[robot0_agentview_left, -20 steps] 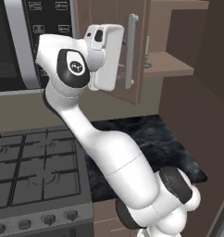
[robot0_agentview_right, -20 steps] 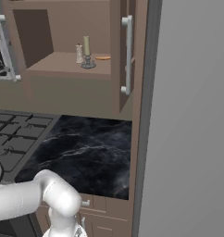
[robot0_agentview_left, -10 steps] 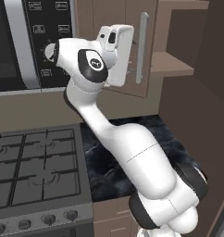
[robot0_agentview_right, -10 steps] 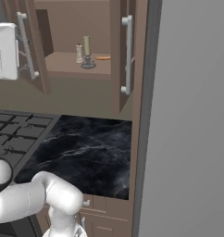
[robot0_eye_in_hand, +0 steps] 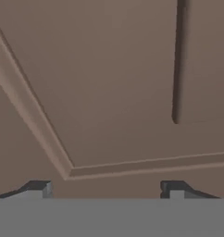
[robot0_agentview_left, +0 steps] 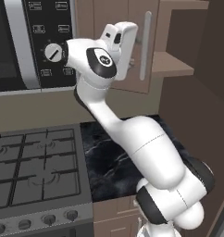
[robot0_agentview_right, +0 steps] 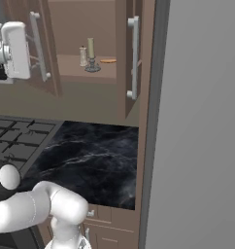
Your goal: Pick the candle and candle from the dining table and place them in the open cabinet. Close the cabinet after placing the objects.
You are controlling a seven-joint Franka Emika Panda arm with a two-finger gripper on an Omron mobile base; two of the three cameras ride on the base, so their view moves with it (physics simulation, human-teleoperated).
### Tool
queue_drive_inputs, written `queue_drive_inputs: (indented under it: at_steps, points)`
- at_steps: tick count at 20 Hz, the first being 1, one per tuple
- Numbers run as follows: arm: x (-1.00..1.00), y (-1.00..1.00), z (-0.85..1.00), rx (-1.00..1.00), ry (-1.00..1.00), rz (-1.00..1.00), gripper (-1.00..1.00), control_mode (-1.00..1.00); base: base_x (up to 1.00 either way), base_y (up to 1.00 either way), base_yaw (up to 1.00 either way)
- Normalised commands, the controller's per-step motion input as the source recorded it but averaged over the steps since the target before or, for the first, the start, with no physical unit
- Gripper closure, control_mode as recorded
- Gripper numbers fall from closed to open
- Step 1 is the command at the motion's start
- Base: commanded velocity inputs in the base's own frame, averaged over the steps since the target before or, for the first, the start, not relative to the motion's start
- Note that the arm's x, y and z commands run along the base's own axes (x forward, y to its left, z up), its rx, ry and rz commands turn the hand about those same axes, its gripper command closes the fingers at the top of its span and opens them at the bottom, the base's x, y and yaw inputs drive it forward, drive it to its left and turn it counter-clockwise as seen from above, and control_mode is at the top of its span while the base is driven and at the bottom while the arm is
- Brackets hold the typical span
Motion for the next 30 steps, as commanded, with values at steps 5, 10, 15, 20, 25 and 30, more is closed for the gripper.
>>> queue_drive_inputs:
  at_steps: [5,10,15,20,25,30]
  points:
    - [0.55,-0.04,-0.1,0.03,-0.2,0.17,-1.0,-1.0,0.0,0.0,0.0]
    - [0.59,-0.16,-0.15,0.05,-0.17,0.24,-1.0,-1.0,0.0,0.0,0.0]
    - [0.55,-0.08,-0.25,0.02,-0.17,0.34,-1.0,-1.0,0.0,0.0,0.0]
    - [0.29,0.0,-0.21,0.0,-0.08,0.44,-1.0,-1.0,0.0,0.0,0.0]
    - [0.3,-0.03,-0.05,-0.01,0.0,0.38,-1.0,-1.0,0.0,0.0,0.0]
    - [0.71,0.0,-0.19,-0.05,0.0,0.2,-1.0,-1.0,0.0,0.0,0.0]
